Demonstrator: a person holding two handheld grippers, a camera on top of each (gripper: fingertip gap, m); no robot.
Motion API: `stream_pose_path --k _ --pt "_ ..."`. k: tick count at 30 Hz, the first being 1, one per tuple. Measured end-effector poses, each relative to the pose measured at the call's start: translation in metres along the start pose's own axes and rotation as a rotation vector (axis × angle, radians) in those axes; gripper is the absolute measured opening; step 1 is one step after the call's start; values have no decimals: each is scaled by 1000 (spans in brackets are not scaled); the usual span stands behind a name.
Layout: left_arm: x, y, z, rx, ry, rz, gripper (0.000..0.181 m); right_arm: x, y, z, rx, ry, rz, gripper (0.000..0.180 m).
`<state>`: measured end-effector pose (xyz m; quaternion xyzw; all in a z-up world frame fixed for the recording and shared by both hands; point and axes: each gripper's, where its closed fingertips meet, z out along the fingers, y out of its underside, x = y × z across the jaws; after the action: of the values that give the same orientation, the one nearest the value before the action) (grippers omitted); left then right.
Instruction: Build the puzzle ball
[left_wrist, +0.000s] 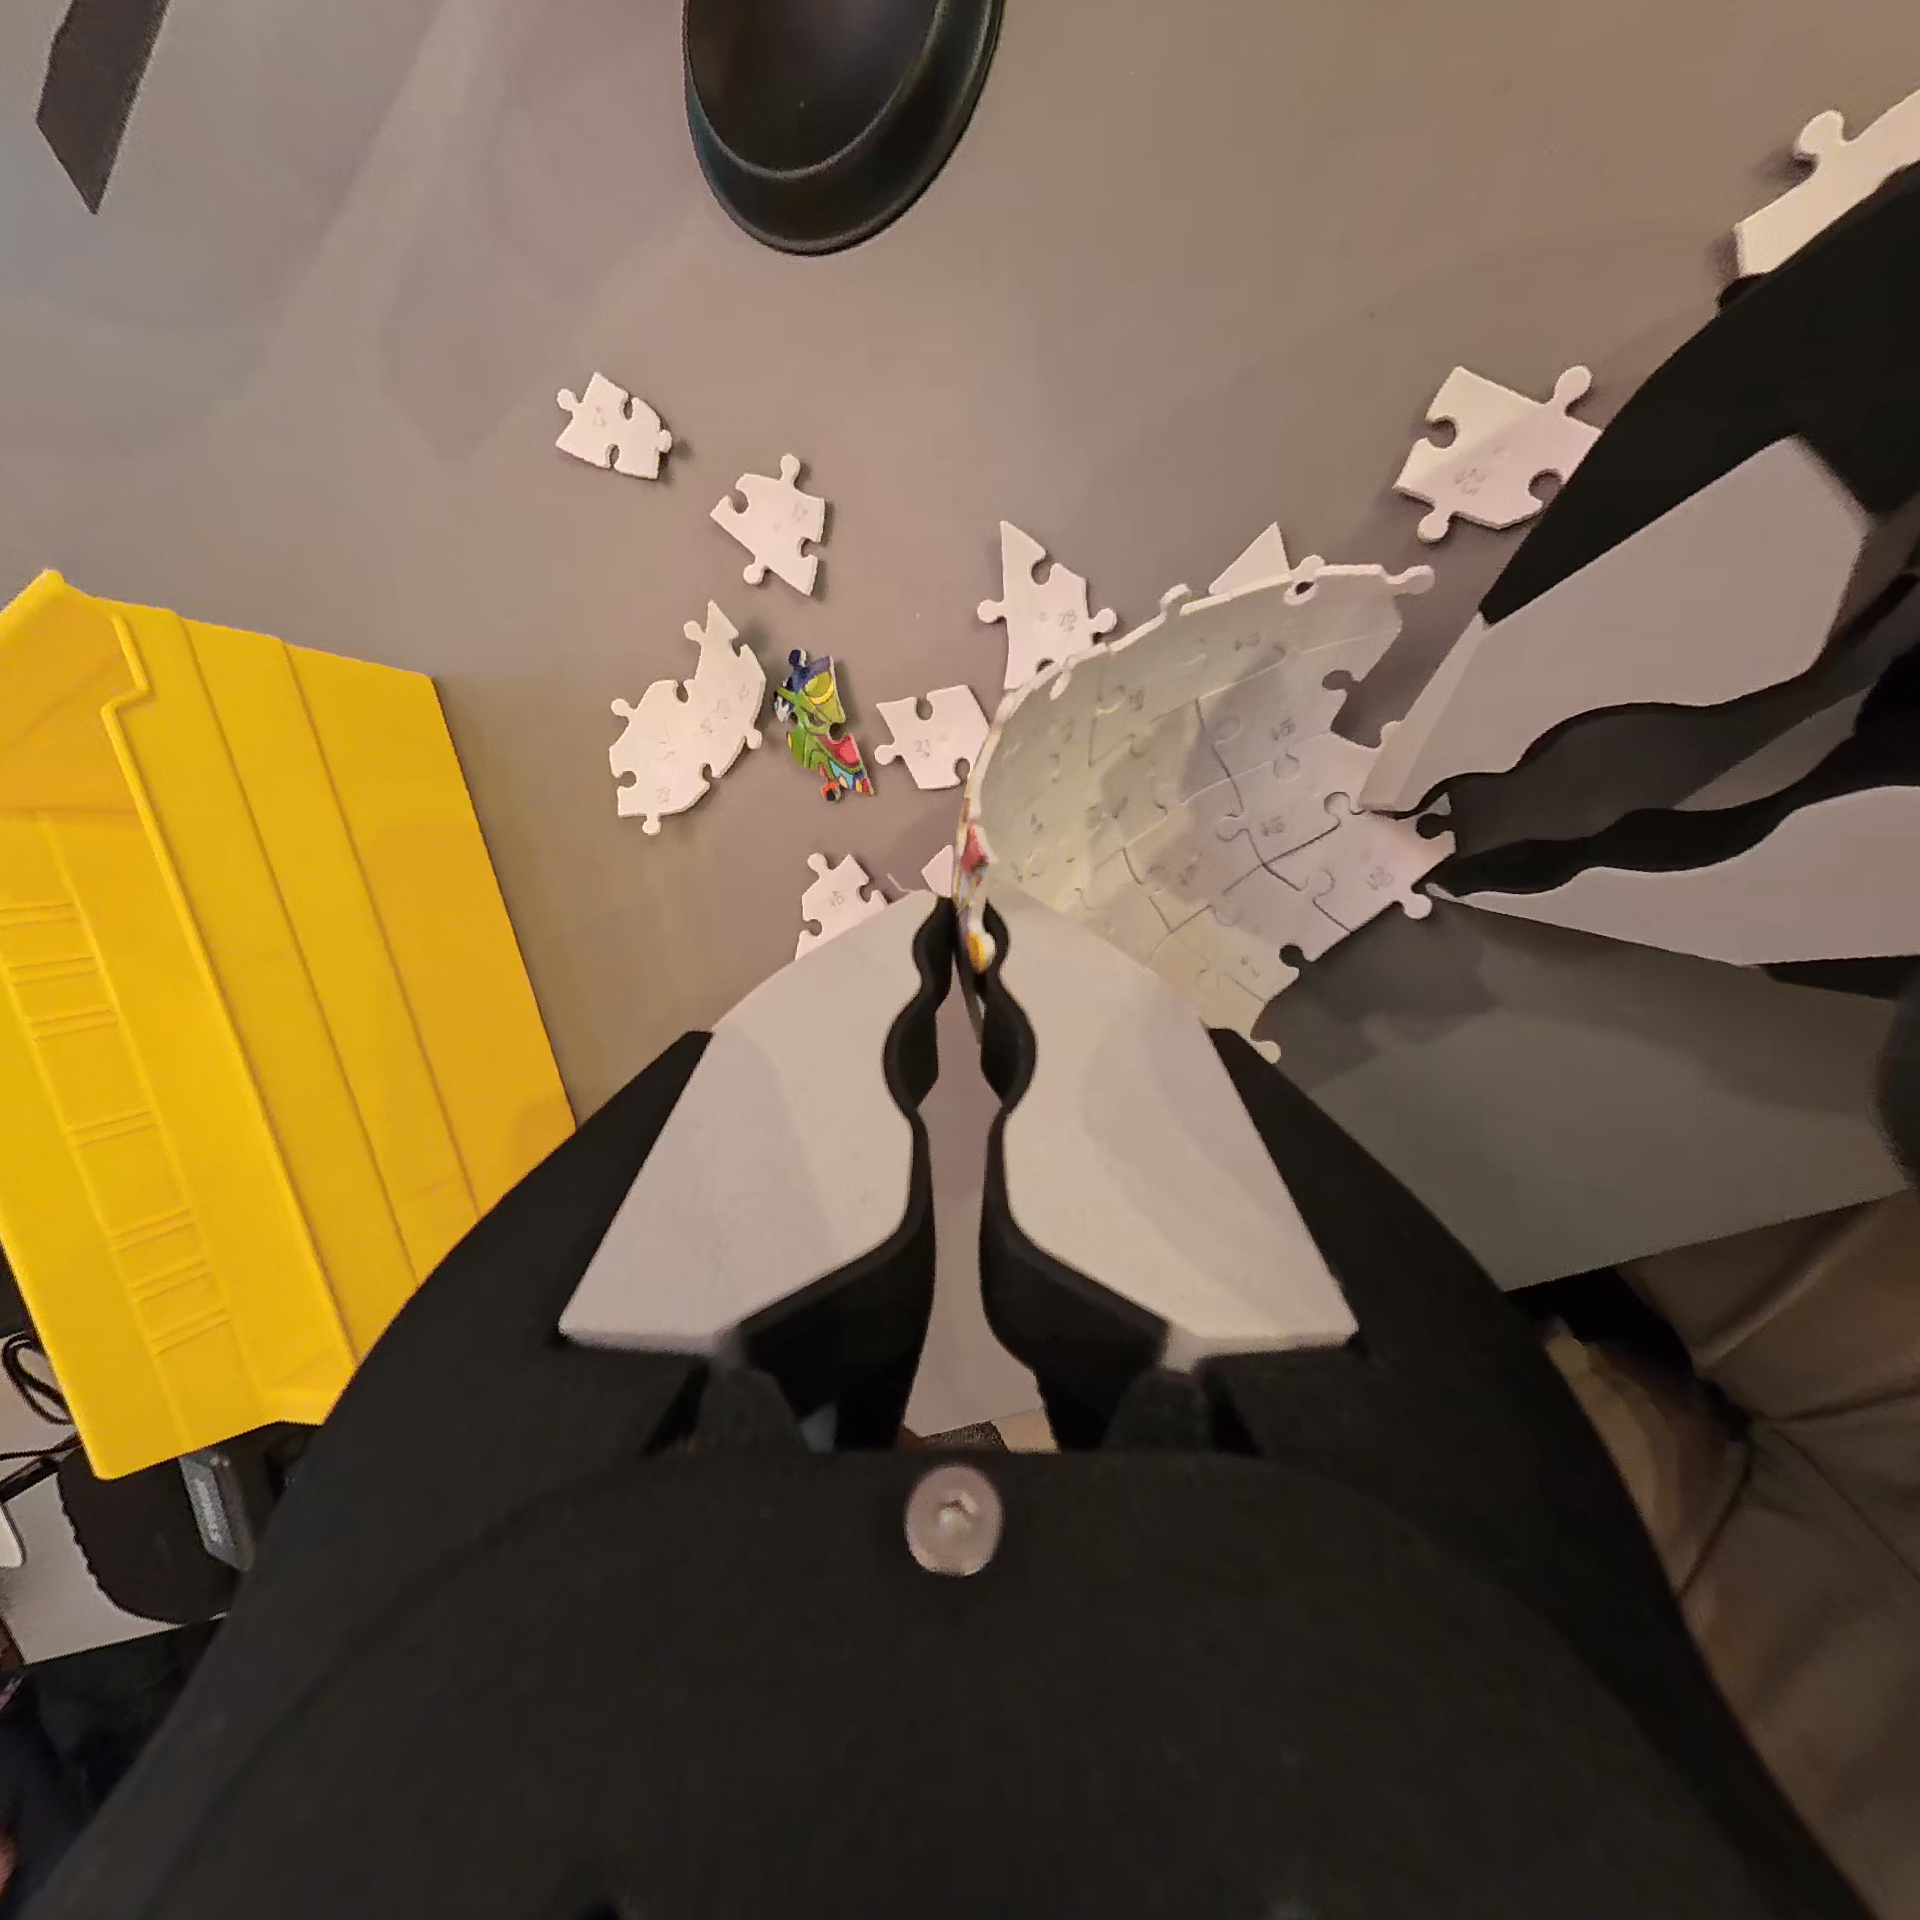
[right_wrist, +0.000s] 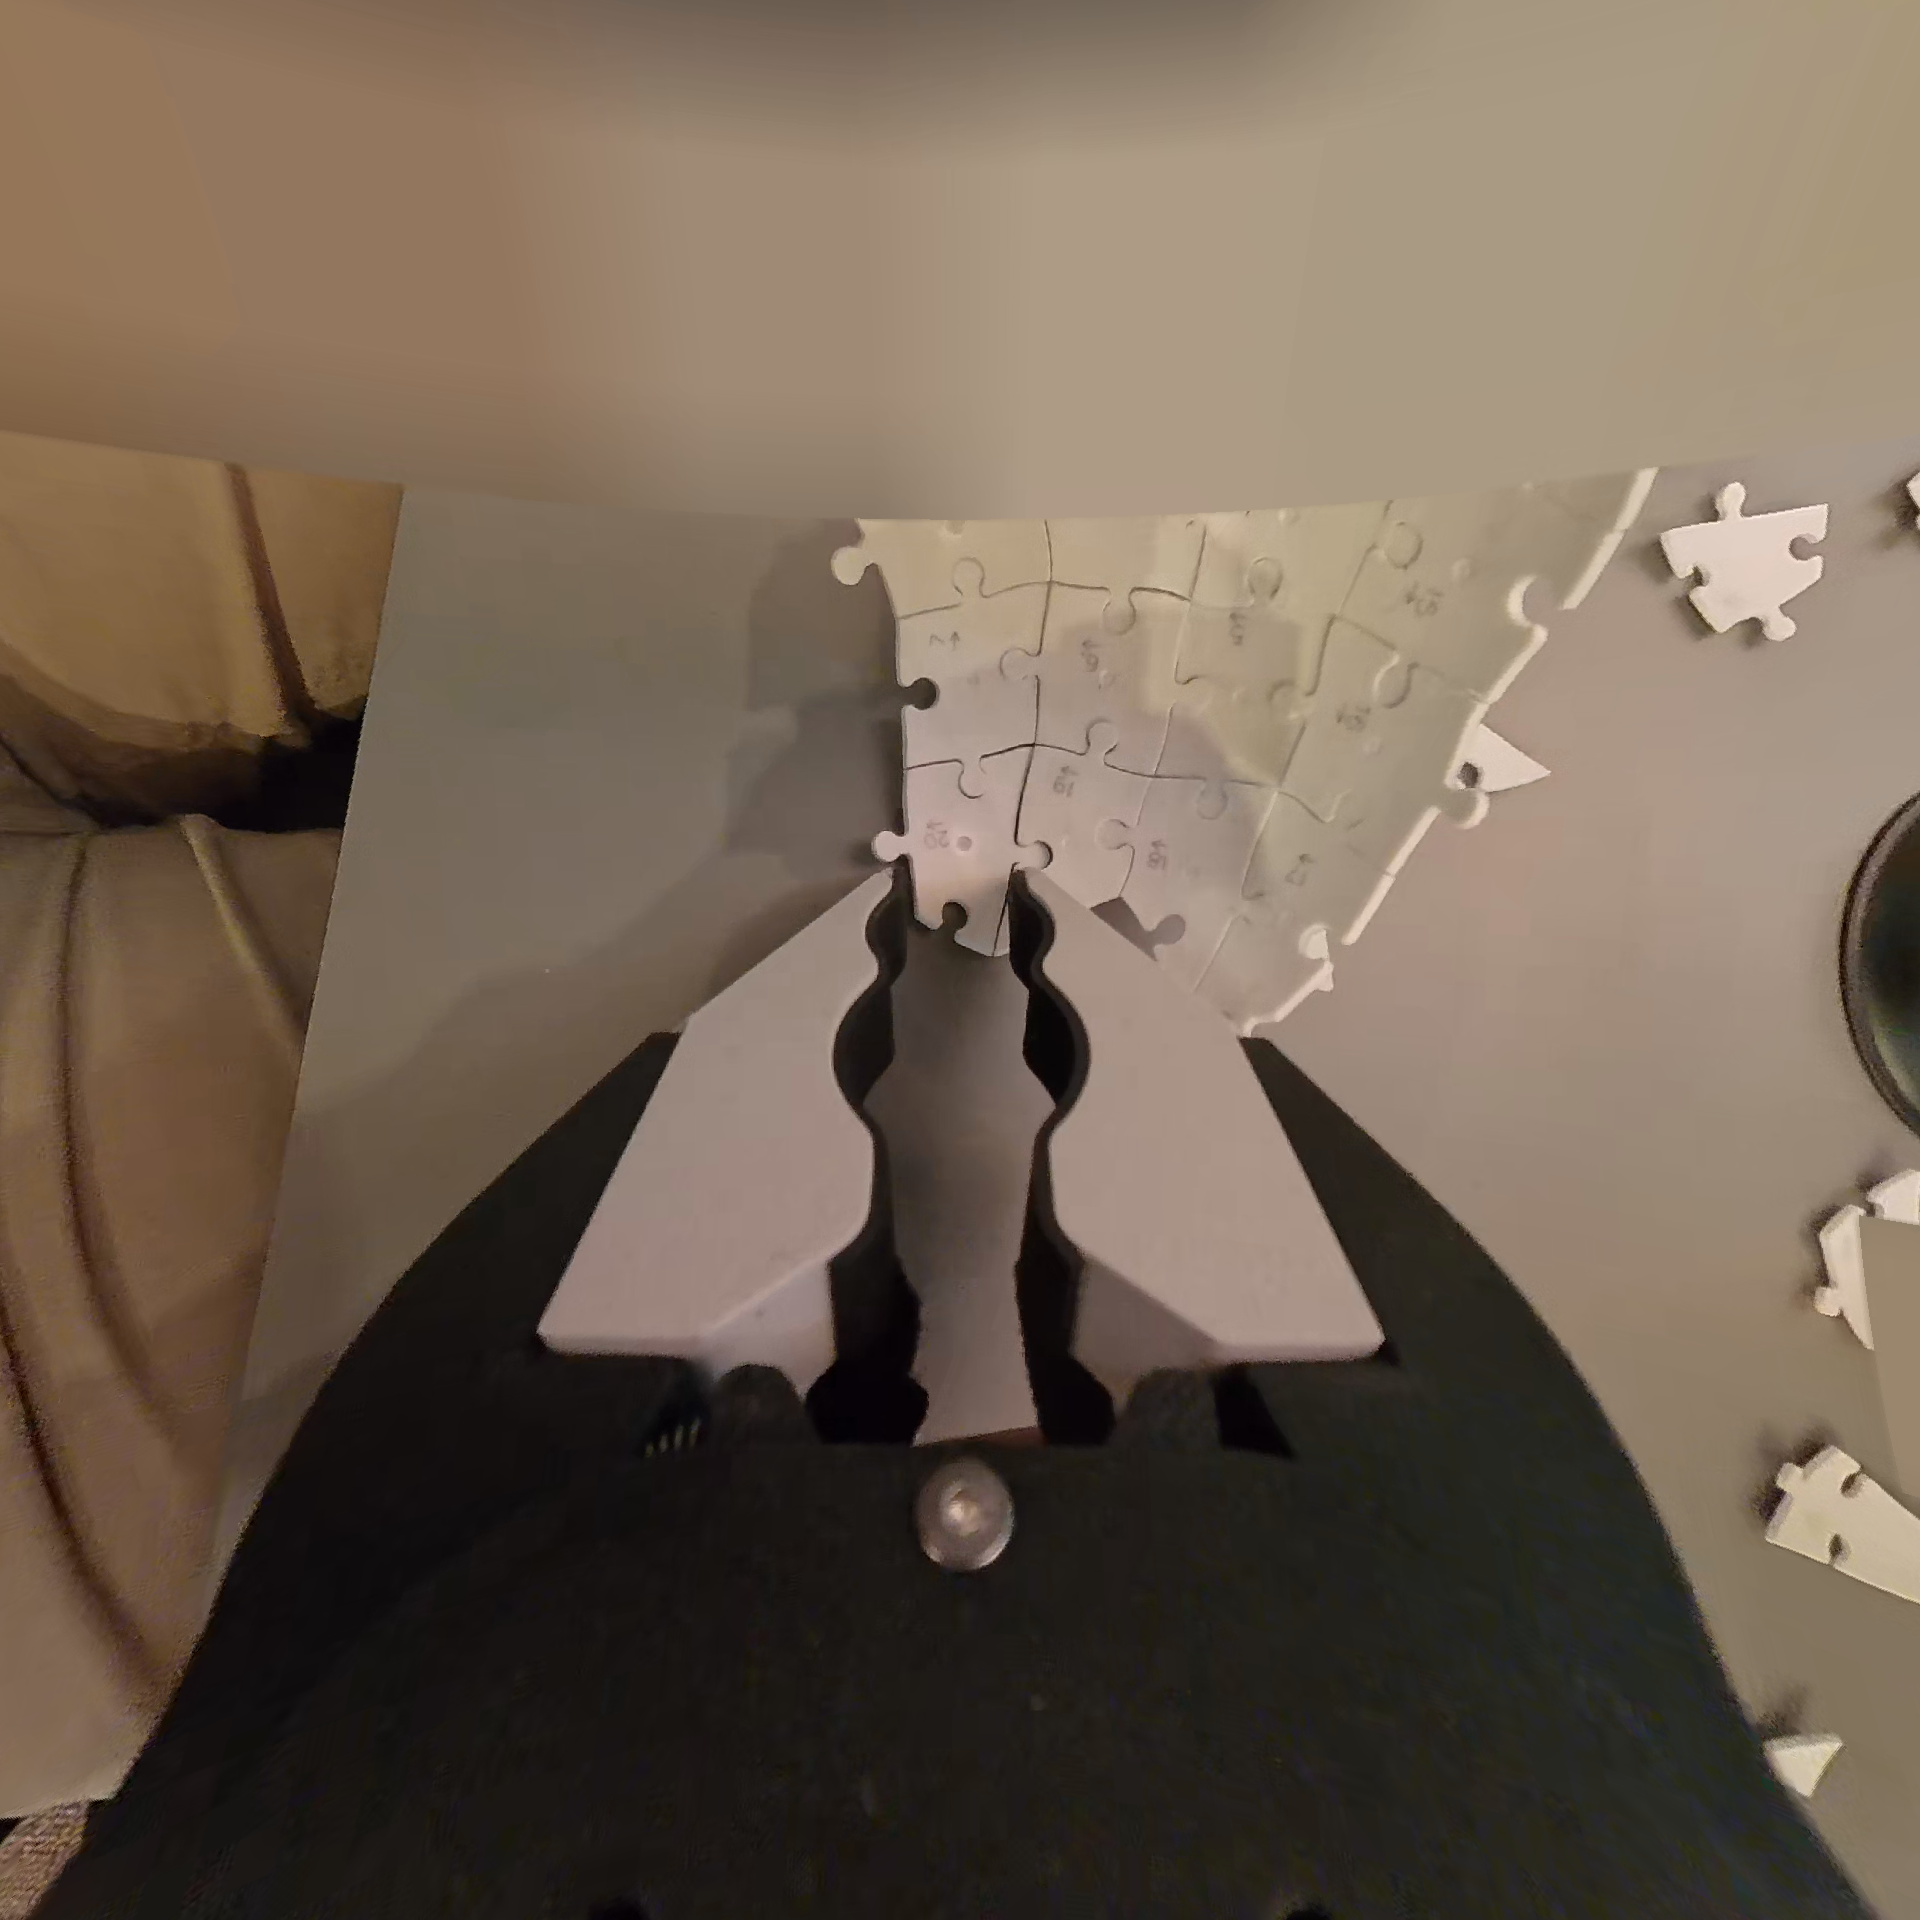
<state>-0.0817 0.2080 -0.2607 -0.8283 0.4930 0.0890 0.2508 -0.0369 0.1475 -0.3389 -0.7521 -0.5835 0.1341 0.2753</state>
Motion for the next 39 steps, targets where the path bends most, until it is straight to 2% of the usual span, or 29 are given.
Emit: stream_pose_path --k 17,32,39 --pt "1 -3 0 -6 -6 8 3 0 0 1 2 -40 87 17" --pt "-2 5 7 -8 5 -15 3 -7 -17 8 48 -20 -26 35" --pt "1 4 7 -3 14 -12 3 -13 -19 11 35 -45 -46 29"
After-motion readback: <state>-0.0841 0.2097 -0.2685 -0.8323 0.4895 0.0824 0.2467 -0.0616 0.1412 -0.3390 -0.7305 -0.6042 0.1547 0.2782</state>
